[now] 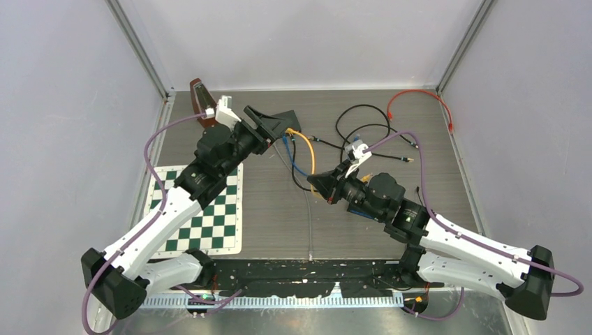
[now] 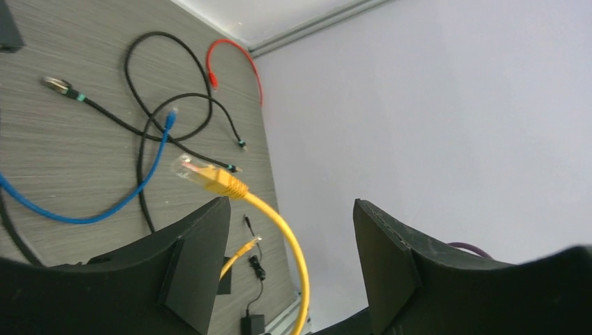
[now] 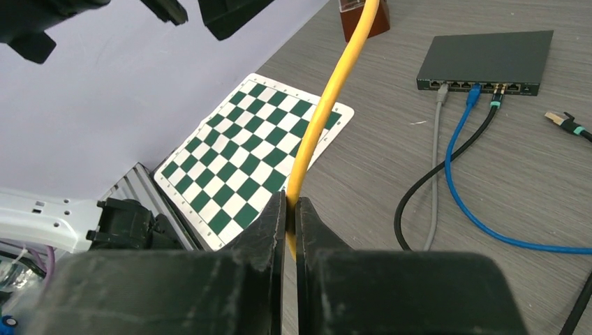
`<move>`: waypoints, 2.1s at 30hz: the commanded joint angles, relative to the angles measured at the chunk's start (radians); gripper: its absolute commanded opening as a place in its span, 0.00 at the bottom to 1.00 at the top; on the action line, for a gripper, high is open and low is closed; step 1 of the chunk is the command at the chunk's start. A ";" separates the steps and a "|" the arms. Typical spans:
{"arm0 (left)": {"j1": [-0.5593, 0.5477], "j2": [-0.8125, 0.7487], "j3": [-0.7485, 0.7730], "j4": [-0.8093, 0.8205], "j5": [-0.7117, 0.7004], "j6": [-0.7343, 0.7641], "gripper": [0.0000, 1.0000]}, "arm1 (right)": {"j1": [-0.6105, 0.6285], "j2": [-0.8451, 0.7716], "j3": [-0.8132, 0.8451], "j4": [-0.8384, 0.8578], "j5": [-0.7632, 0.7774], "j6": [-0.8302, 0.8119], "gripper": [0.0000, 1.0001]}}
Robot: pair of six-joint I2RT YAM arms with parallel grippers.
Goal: Insert the plug into the switch port
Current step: Pick up the connector from the center of the board.
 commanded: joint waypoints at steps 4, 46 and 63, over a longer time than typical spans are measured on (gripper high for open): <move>0.026 0.045 -0.034 0.166 0.101 -0.098 0.64 | 0.020 0.016 -0.008 0.105 0.038 -0.032 0.05; 0.063 0.044 0.063 -0.041 0.339 0.662 0.00 | 0.012 -0.099 0.083 -0.087 0.135 -0.259 0.69; 0.063 0.107 0.253 -0.562 0.918 1.376 0.00 | -0.445 0.154 0.433 -0.226 -1.034 -0.376 0.74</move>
